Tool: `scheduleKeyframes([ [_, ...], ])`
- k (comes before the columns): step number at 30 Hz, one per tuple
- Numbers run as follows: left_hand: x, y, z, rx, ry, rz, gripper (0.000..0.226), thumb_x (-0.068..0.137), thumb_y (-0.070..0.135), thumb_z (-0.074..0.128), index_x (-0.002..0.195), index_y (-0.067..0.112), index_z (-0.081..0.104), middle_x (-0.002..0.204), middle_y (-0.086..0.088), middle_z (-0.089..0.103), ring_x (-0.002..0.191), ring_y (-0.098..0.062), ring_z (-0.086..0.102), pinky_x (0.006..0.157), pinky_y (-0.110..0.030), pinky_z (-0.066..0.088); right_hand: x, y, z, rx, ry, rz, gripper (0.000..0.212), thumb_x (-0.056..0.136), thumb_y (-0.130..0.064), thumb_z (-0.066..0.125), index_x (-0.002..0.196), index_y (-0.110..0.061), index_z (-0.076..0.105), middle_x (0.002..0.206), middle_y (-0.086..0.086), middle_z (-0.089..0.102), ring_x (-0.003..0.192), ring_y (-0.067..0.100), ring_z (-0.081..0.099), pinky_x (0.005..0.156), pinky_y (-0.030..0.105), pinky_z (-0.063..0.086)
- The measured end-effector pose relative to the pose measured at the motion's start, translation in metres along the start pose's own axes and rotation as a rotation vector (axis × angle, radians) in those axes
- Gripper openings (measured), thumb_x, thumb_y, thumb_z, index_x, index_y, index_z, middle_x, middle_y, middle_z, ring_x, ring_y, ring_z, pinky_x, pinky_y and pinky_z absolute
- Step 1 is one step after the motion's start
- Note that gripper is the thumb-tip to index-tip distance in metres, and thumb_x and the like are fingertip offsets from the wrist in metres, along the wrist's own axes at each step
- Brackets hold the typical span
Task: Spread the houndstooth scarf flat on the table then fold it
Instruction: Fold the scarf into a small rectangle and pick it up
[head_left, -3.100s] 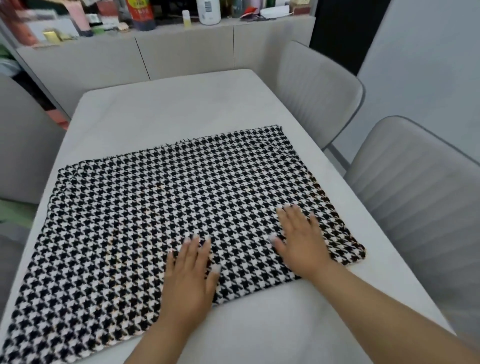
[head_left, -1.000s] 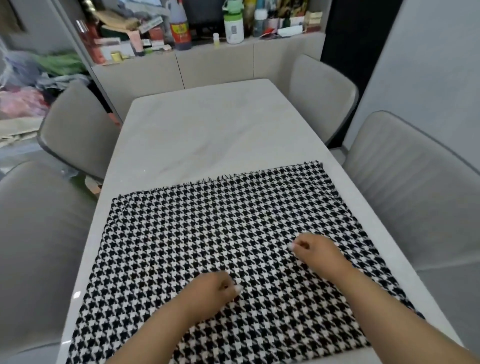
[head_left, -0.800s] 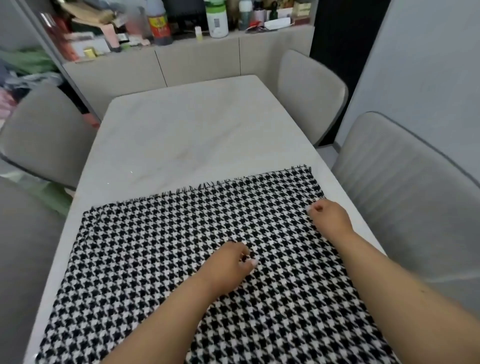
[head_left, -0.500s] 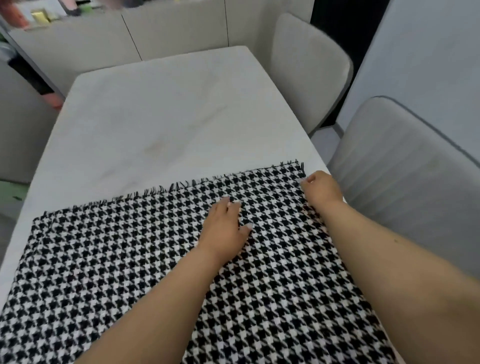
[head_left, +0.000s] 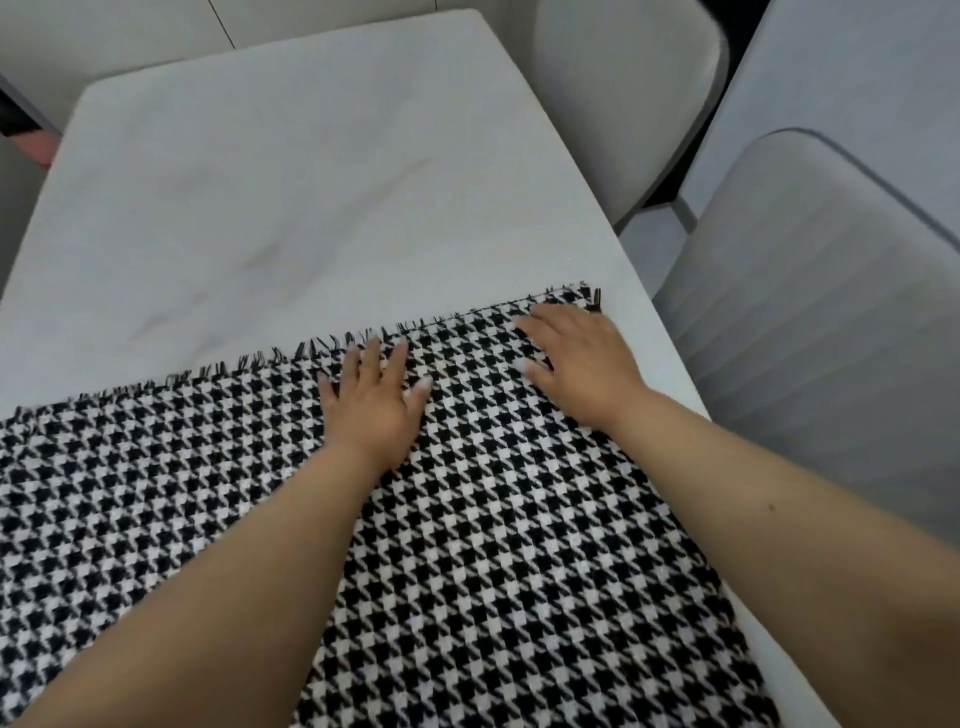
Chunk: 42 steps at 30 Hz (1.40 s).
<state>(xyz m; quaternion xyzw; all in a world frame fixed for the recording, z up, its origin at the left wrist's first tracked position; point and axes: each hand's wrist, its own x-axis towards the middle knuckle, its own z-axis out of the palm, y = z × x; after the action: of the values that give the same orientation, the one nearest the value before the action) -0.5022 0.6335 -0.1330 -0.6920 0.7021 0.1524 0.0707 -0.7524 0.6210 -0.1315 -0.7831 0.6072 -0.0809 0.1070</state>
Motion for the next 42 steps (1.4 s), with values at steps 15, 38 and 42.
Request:
scheduleKeyframes([
  [15,-0.137,0.129,0.032,-0.294,-0.098,0.687,0.041,0.100,0.034,0.045,0.136,0.016,0.049,0.134,0.000,0.046,0.115,-0.016,0.050,0.098,-0.037,0.047,-0.045,0.019,-0.033,0.350,-0.130,0.506,0.075,0.085,-0.037,0.069,0.142,-0.006,0.032,0.140,0.016,0.043,0.127,0.030,0.044,0.103,0.035,0.037],
  [38,-0.209,0.163,0.047,-0.471,-0.426,0.469,0.062,0.100,0.052,0.033,0.056,0.009,0.045,0.082,-0.007,0.048,0.074,-0.022,0.052,0.070,-0.032,0.042,-0.084,0.002,-0.040,0.545,-0.153,0.606,0.053,0.094,-0.028,0.060,0.134,0.004,0.045,0.130,0.018,0.054,0.109,0.027,0.052,0.088,0.029,0.039],
  [42,-0.213,0.149,0.042,-0.675,-0.344,0.226,0.056,0.093,0.042,0.058,0.052,0.014,0.032,0.053,0.000,0.035,0.047,-0.014,0.033,0.049,-0.029,0.028,-0.078,-0.002,-0.038,0.612,-0.075,0.670,0.060,0.090,-0.021,0.064,0.141,-0.007,0.036,0.133,0.015,0.052,0.114,0.028,0.054,0.090,0.030,0.042],
])
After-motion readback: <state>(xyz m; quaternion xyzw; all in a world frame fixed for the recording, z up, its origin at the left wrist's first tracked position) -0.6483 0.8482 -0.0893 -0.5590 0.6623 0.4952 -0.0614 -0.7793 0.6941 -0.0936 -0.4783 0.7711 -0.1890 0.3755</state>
